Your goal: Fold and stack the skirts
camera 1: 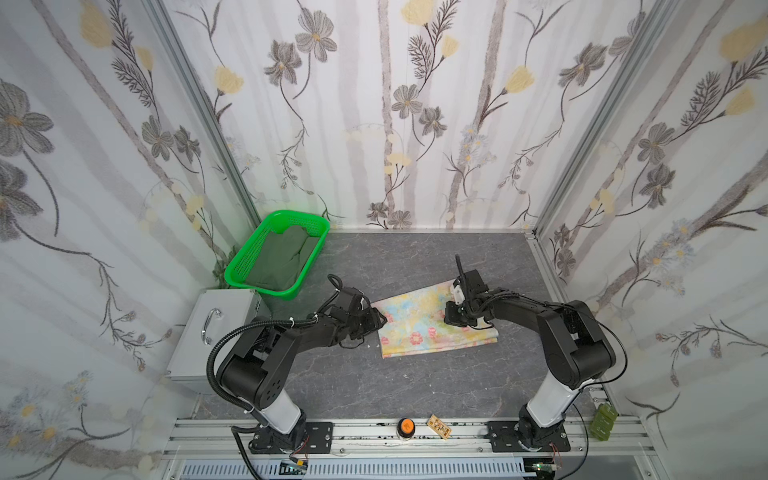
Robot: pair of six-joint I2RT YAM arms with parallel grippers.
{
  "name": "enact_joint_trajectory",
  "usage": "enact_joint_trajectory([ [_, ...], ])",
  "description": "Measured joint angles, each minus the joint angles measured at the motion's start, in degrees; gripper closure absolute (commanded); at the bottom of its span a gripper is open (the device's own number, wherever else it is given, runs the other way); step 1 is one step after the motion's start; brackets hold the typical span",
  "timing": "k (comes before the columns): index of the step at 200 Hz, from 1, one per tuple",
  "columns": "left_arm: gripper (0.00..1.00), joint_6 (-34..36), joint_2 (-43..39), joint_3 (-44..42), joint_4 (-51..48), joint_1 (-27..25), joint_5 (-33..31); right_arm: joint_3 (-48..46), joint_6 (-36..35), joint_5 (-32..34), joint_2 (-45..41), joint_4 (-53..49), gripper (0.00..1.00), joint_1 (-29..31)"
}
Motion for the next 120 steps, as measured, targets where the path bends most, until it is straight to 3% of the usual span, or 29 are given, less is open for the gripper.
enact_joint_trajectory([
  [59, 0.42, -0.66, 3.15, 1.64, 2.10, -2.47, 2.78, -0.15, 0.57, -0.15, -0.07, 0.37, 0.88, 0.17],
  [82, 0.49, -0.81, 5.60, 2.86, 3.98, -3.19, 3.89, -0.48, 0.92, -0.13, -0.26, 0.68, 0.88, 0.17],
  [97, 0.62, -0.96, 6.75, 3.15, 5.01, -3.21, 4.22, -0.79, 1.01, -0.13, -0.42, 1.03, 0.88, 0.17],
  [120, 0.94, -0.98, 7.96, 3.43, 4.74, -3.26, 3.65, -1.09, 1.01, -0.13, -0.59, 1.42, 0.89, 0.17],
])
